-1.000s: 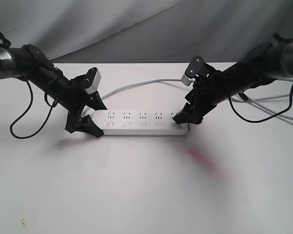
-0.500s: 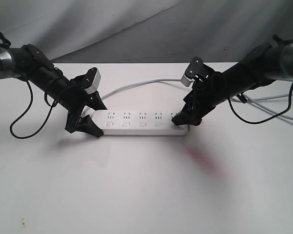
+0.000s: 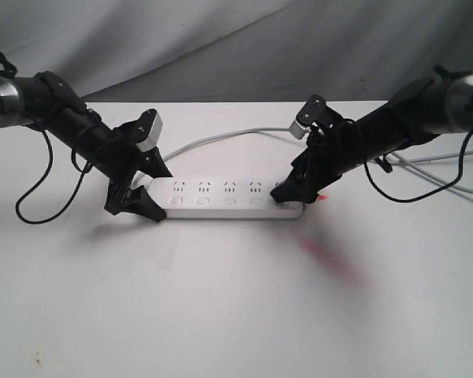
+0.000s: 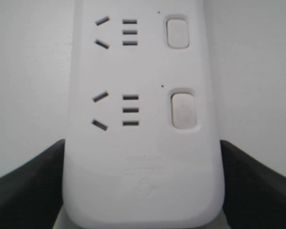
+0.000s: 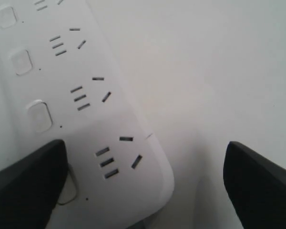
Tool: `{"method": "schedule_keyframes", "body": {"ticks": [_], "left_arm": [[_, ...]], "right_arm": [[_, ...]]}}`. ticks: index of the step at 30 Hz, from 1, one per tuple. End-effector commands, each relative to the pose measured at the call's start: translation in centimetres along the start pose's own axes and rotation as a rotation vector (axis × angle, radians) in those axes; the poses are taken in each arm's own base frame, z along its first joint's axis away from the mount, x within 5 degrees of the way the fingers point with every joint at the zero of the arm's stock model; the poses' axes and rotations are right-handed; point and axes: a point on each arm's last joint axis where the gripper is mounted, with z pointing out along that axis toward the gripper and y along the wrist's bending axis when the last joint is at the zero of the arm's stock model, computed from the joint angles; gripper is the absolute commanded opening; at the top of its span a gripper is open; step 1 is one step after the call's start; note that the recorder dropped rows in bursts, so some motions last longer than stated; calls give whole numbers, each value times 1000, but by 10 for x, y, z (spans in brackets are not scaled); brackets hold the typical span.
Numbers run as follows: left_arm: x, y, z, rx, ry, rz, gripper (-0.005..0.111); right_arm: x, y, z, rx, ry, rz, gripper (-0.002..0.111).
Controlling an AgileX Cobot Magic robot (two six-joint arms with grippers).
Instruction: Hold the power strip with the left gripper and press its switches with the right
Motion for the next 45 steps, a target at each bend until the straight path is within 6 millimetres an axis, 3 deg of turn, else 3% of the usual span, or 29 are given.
{"method": "schedule_keyframes", "body": {"ticks": [1,9,19,23,29,38,41,45], "left_arm": [[-2,-1,0,9,2,0,26],[-2,-1,0,9,2,0,26],[-2,-1,0,9,2,0,26],[-2,-1,0,9,2,0,26],[-2,-1,0,9,2,0,26],[-2,-1,0,9,2,0,26],[-2,-1,0,9,2,0,26],[-2,-1,0,9,2,0,26]], "right_arm": [[17,-3,12,29,90,-83,81],[-14,1,-21,85,-3,-108,81],[-59,11,-85,200,-129,-148,81],[-82,24,-128,265,-197,-151,81],[-109,54,-207,372,-326,-46,81],[-128,116,-295,441,-474,-21,80],[-129,140,-315,399,-498,-9,69],[-126,167,-334,339,-501,13,46]]}}
